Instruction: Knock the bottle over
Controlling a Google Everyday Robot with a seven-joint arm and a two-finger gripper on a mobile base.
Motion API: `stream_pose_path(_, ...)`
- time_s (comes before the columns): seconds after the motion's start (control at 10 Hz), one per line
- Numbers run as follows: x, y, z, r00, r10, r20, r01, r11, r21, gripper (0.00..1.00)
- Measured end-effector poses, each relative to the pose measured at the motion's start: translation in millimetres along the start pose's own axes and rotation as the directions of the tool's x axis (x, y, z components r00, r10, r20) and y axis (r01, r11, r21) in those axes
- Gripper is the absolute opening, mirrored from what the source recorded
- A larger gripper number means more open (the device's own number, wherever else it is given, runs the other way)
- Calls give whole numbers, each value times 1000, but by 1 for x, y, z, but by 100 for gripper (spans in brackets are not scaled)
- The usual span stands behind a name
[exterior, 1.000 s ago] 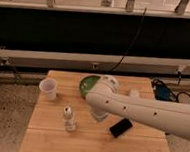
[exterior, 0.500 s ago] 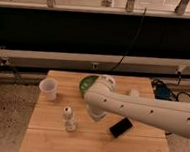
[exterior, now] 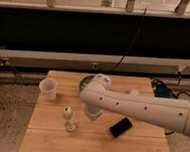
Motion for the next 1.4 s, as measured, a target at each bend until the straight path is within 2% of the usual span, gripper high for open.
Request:
stream_pose_path(0.2,-8,-9,3,999,-36,12,35,999,2,2)
stream_pose_path(0.4,-27,-27,6,996,-85,26,85,996,5,2)
stream_pose_path(0.8,-52,-40,8,986,-162,48,162,987,7,2)
stream_pose_path(1.1,-87,-59,9,970,-237,60,236,971,25,2)
stream_pose_path(1.4,-92,-59,7,958,-280,60,278,960,44,2)
